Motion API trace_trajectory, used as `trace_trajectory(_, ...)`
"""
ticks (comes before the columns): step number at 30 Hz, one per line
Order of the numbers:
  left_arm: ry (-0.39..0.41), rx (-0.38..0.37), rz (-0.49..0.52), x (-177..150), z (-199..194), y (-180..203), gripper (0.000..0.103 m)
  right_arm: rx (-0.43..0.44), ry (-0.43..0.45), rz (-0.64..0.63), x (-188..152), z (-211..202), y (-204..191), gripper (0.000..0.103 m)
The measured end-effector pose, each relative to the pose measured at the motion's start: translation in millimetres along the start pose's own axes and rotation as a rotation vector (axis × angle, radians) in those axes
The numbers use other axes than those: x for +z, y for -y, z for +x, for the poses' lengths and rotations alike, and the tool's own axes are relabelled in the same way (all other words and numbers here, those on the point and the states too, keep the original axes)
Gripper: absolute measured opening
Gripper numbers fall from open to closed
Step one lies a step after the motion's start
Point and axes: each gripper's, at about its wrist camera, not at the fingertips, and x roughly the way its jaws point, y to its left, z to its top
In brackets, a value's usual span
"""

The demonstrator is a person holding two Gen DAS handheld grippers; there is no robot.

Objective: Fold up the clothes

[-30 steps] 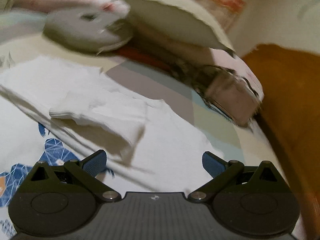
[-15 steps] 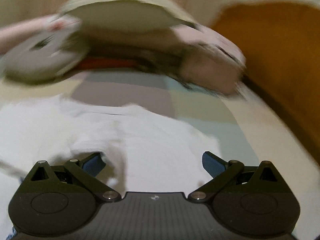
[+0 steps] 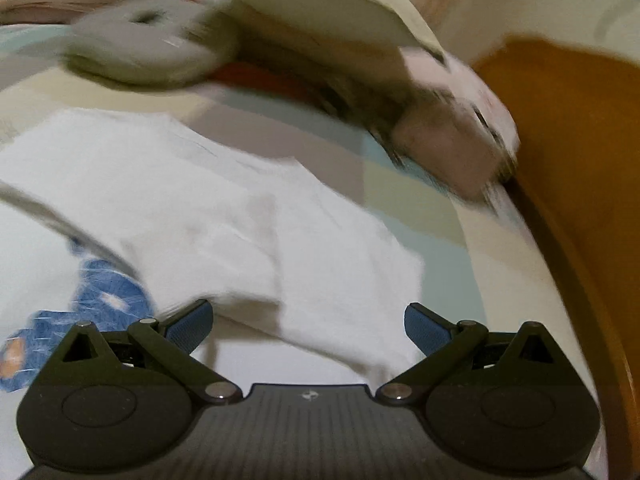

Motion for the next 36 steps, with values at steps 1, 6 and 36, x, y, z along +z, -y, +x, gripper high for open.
trace_trajectory(1,0.001,0.005,0.0,0,0,0,0.102,0.026,0.03,-0.03,1,-5,-6,0.102)
trace_trajectory(6,0.0,0.01,-0.021,0,1,-5,0.102,0.147,0.062,-0.154,8,-2,-35,0.066)
trace_trajectory(36,-0.027,-0.027,-0.014,-2,8,-6,0.102,0.225,-0.048,0.49,-2,60,132,0.035)
